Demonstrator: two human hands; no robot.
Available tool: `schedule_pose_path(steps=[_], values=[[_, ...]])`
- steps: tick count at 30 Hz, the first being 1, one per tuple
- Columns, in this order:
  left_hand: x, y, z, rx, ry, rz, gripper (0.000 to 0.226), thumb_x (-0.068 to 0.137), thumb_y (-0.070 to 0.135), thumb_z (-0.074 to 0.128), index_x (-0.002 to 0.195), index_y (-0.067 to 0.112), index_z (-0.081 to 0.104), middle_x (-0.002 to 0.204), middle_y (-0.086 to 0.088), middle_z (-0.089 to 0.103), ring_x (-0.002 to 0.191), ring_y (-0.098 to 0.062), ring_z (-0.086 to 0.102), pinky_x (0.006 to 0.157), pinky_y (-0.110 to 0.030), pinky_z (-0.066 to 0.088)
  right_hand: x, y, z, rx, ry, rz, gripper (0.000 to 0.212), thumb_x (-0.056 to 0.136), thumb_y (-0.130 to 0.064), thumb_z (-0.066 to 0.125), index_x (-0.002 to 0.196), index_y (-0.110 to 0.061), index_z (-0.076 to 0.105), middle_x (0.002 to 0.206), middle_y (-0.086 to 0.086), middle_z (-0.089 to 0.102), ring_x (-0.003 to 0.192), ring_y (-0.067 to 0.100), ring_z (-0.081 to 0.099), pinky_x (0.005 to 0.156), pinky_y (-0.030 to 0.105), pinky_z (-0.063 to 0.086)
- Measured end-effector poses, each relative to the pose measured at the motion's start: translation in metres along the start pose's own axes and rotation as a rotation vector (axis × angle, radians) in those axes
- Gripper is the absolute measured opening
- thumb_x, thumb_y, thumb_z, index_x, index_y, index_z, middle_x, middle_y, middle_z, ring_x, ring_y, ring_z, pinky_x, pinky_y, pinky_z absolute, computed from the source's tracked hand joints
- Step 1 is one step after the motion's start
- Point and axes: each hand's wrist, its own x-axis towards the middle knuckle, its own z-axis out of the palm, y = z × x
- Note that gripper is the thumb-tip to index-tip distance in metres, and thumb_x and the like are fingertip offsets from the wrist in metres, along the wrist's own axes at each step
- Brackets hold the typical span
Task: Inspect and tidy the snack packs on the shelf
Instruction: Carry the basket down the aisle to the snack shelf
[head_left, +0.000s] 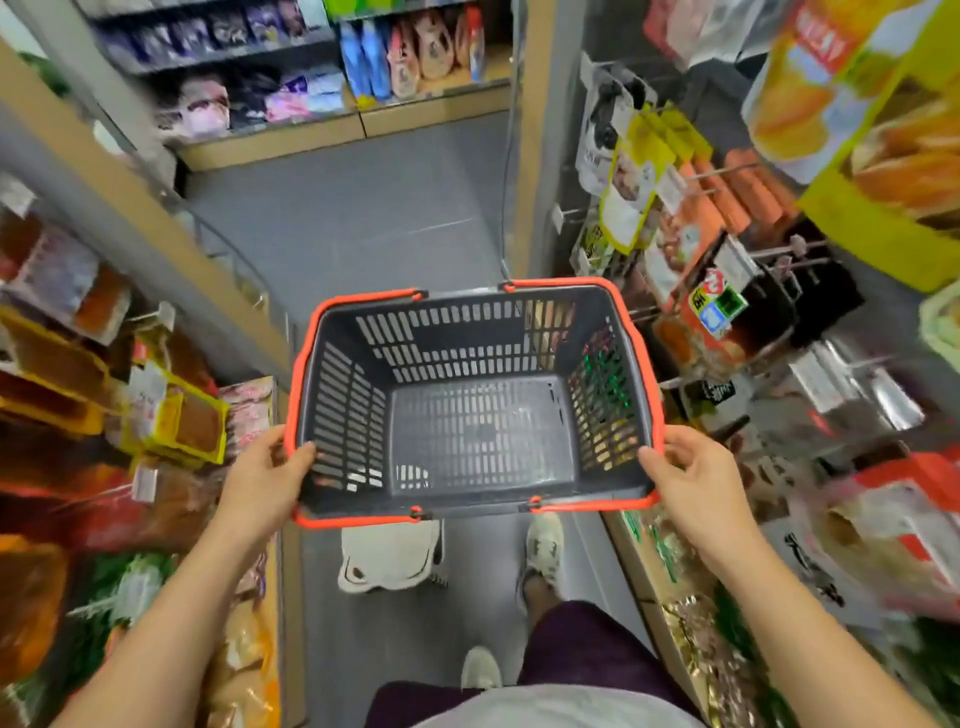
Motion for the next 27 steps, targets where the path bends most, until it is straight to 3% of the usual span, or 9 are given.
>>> schedule_pose_path(steps=[4, 7, 11, 15, 22, 26, 27], values=[[0.077, 0.024, 0.022, 0.164, 0.073, 0.019, 0.024, 0.095, 0.01, 0.057, 0.118, 0.006, 0.06, 0.11, -0.015, 0.067, 0.099, -0.03, 0.062, 0.088, -0.045, 0.049, 0.106, -0.015, 0.021, 0.039, -0.089, 0.036, 0.01, 0.09, 0.001, 0.06, 0.093, -0.008, 0.065, 0.094, 0.014, 0.068, 0.088, 0.028, 0.064, 0.075, 0.04, 0.051], [0.13, 0.043, 0.036, 0.202, 0.124, 0.006, 0.028, 0.095, 0.01, 0.058, 0.122, 0.005, 0.058, 0.114, -0.017, 0.065, 0.103, -0.033, 0.06, 0.086, -0.041, 0.044, 0.183, -0.02, 0.035, 0.077, -0.167, 0.159, 0.01, 0.087, -0.002, 0.062, 0.08, -0.008, 0.059, 0.084, 0.024, 0.061, 0.075, 0.029, 0.058, 0.066, 0.042, 0.047], [0.191, 0.069, 0.038, 0.217, 0.132, -0.038, 0.024, 0.095, 0.012, 0.059, 0.118, 0.007, 0.059, 0.11, -0.017, 0.066, 0.102, -0.032, 0.061, 0.088, -0.043, 0.046, 0.252, -0.031, 0.063, 0.05, -0.189, 0.186, 0.02, 0.088, -0.017, 0.068, 0.076, -0.013, 0.053, 0.073, 0.013, 0.05, 0.067, 0.022, 0.049, 0.063, 0.036, 0.04], [0.251, 0.091, 0.041, 0.221, 0.125, -0.06, 0.018, 0.095, 0.011, 0.059, 0.112, 0.006, 0.06, 0.104, -0.014, 0.066, 0.098, -0.028, 0.061, 0.084, -0.039, 0.044, 0.304, -0.044, 0.091, -0.058, -0.147, 0.119, 0.03, 0.088, -0.013, 0.067, 0.067, -0.013, 0.045, 0.061, 0.004, 0.04, 0.055, 0.012, 0.039, 0.057, 0.035, 0.032], [0.386, 0.111, 0.059, 0.025, -0.013, -0.138, 0.021, 0.09, -0.007, 0.055, 0.109, 0.0, 0.059, 0.1, -0.016, 0.064, 0.092, -0.023, 0.059, 0.081, -0.038, 0.048, 0.375, -0.061, 0.139, -0.159, -0.05, 0.147, 0.027, 0.087, -0.012, 0.067, 0.078, 0.009, 0.051, 0.064, 0.012, 0.048, 0.06, 0.024, 0.047, 0.059, 0.038, 0.038], [0.484, 0.112, 0.065, -0.22, -0.173, -0.225, 0.021, 0.088, -0.007, 0.055, 0.093, 0.012, 0.061, 0.086, -0.005, 0.068, 0.07, -0.007, 0.066, 0.062, -0.02, 0.054, 0.405, -0.067, 0.186, -0.106, 0.049, 0.254, 0.025, 0.084, -0.01, 0.07, 0.072, 0.003, 0.053, 0.062, 0.011, 0.052, 0.059, 0.022, 0.047, 0.057, 0.037, 0.037], [0.508, 0.111, 0.069, -0.281, -0.209, -0.258, 0.016, 0.09, -0.001, 0.057, 0.095, 0.013, 0.061, 0.088, -0.003, 0.068, 0.072, -0.009, 0.066, 0.062, -0.023, 0.055, 0.412, -0.067, 0.201, -0.073, 0.067, 0.284, 0.025, 0.083, -0.009, 0.071, 0.069, -0.001, 0.052, 0.061, 0.009, 0.052, 0.059, 0.021, 0.047, 0.057, 0.037, 0.037]])
